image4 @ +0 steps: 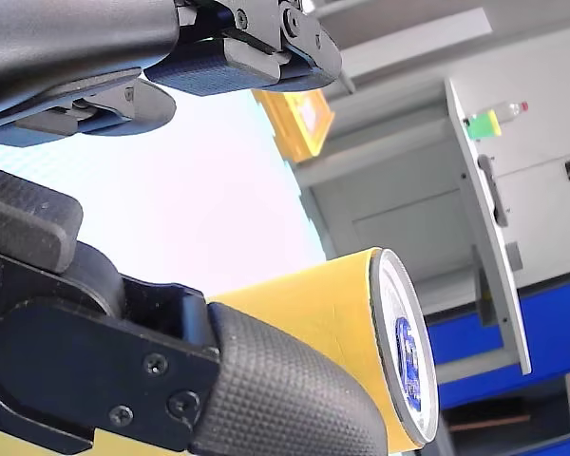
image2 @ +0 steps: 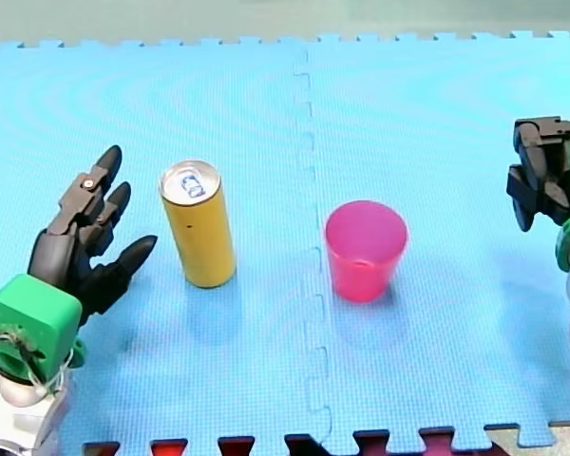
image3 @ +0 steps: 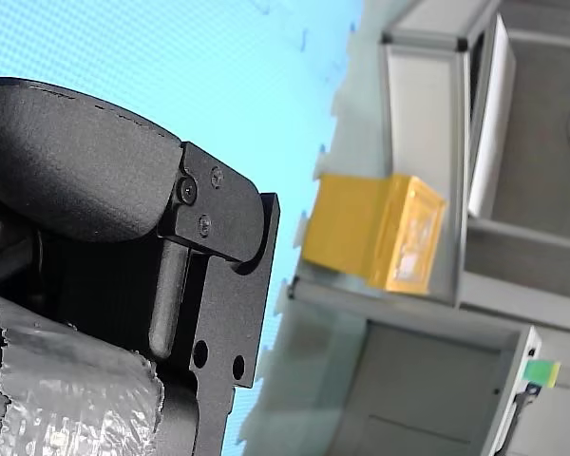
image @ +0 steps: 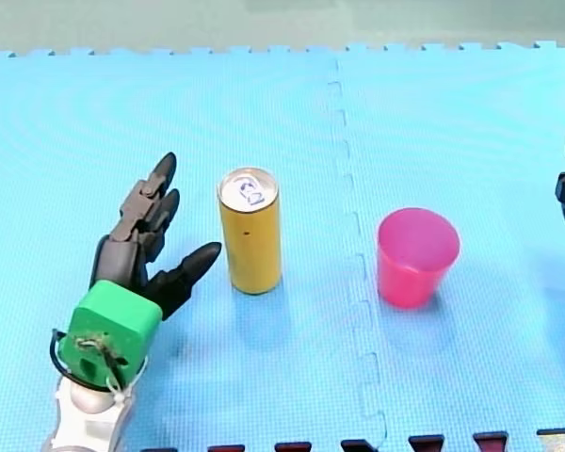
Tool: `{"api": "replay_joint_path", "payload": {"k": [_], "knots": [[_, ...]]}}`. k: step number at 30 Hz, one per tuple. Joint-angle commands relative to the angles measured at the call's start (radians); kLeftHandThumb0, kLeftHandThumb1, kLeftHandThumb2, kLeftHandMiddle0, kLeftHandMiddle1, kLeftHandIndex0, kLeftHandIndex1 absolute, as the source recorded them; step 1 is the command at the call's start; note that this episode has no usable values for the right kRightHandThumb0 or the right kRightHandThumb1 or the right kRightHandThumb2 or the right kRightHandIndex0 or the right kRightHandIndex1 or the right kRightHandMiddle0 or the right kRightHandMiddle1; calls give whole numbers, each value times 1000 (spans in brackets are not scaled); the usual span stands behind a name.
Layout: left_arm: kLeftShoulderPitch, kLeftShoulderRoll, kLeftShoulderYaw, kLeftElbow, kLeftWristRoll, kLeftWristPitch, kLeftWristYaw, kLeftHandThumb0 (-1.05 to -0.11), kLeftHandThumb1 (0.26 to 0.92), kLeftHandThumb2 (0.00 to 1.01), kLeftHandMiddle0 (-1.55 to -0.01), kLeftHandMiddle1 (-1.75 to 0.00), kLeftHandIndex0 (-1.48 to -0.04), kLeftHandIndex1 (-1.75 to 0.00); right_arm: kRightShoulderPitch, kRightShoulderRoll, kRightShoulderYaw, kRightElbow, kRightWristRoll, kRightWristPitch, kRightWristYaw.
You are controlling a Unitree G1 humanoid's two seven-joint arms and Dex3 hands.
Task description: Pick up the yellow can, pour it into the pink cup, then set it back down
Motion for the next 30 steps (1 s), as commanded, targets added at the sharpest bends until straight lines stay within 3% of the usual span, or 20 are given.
{"api": "replay_joint_path", "payload": {"k": [1,30], "knots": [[2,5,1,-4,0,-7,4,-1048,921,39,-330,0,-294,0,0,-6,-4,2,5,-4,1],[4,7,-8,3,8,-10,10,-1048,921,52,-338,-3,-298,-2,1,-5,-6,3,5,-6,6]]}}
